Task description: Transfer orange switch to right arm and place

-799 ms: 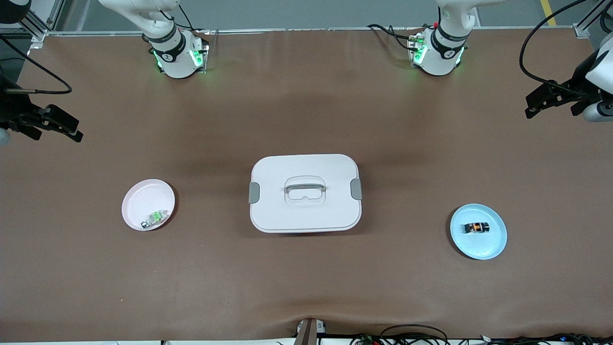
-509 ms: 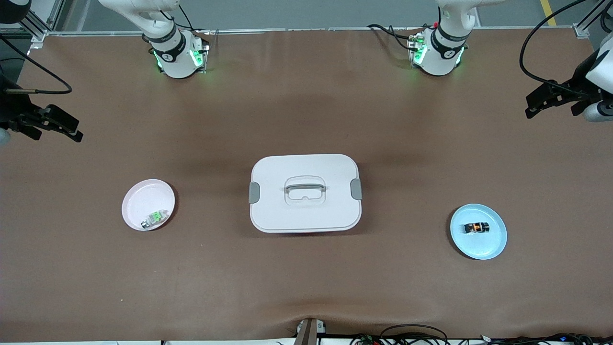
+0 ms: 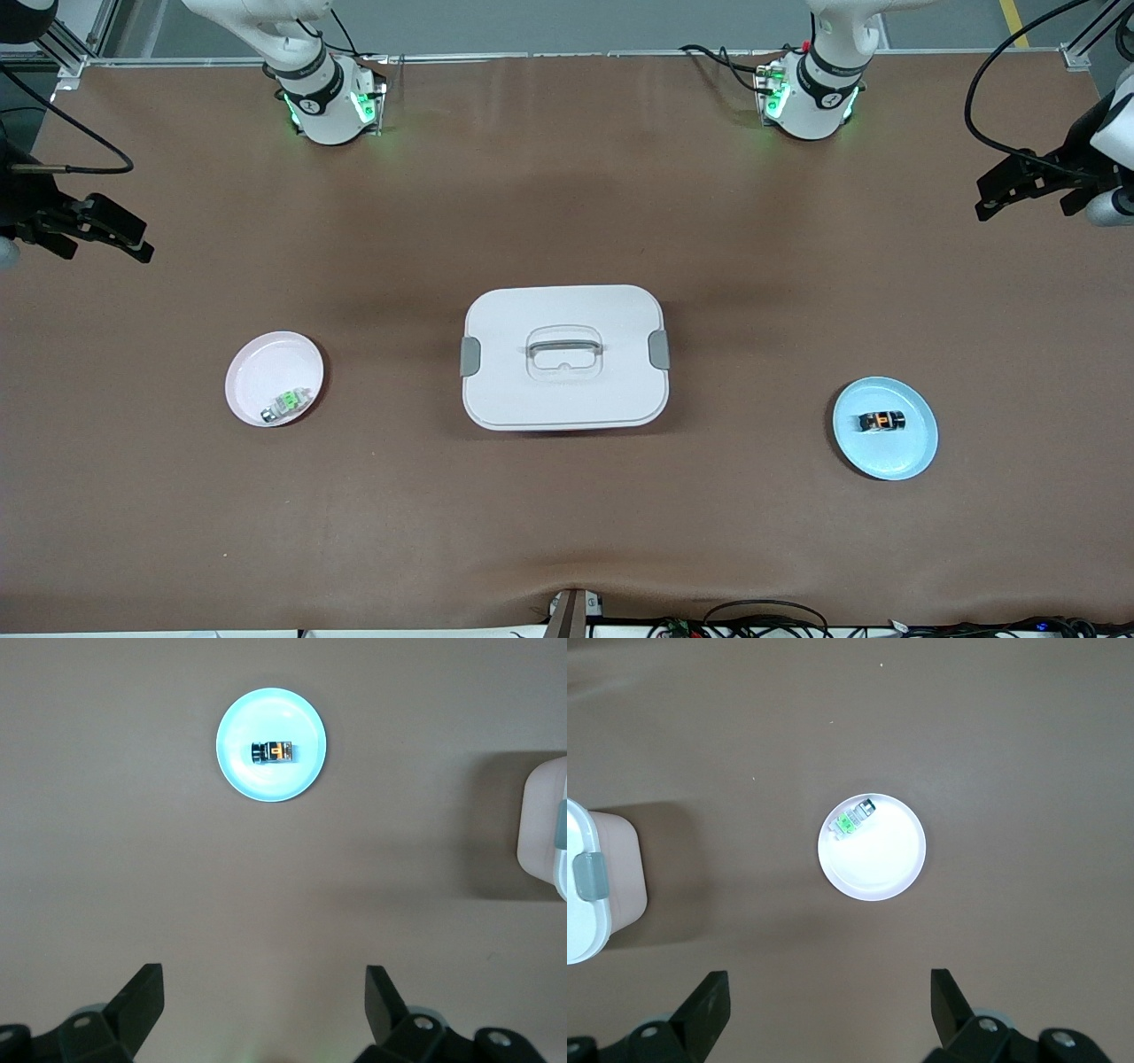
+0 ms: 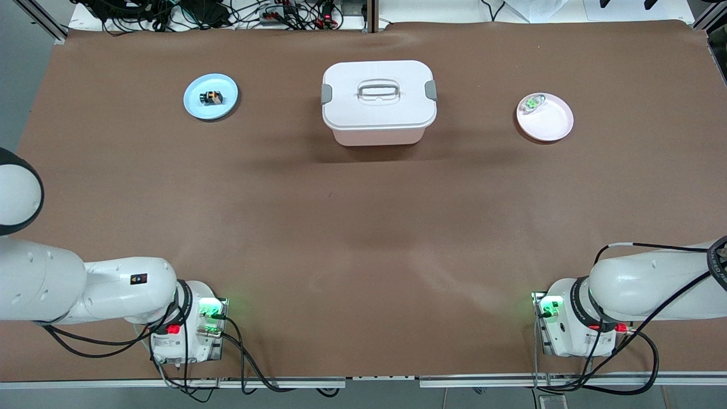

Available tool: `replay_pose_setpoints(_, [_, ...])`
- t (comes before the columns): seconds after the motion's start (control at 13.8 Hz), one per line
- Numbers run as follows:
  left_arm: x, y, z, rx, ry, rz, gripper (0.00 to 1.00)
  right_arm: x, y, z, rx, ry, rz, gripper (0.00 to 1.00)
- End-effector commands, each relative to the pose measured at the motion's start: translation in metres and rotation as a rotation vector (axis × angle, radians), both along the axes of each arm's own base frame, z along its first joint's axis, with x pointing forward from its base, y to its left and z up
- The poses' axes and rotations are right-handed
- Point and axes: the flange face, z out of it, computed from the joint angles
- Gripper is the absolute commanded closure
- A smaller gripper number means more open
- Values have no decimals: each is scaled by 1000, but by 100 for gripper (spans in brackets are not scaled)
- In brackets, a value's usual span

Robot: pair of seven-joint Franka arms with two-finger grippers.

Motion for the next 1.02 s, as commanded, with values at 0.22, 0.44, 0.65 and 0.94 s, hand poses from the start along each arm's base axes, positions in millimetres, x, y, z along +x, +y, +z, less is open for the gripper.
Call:
replay_pose_setpoints(0.22, [43,8,-40,-18,6,-21,0,-2,0,2,-3,-1,-10,0])
replay_pose_setpoints(0.44, [62,13,-62,1,-11,-23,0,-2,-2,1,-3,0,-15,0])
replay_pose_setpoints(0.65, [85,25,-101,-7,-3,-11,0,-2,-1,3,-3,-7,-13,0])
replay_pose_setpoints(0.94, [111,35,-158,14,19,-15,0,-2,-1,1,-1,-1,-13,0])
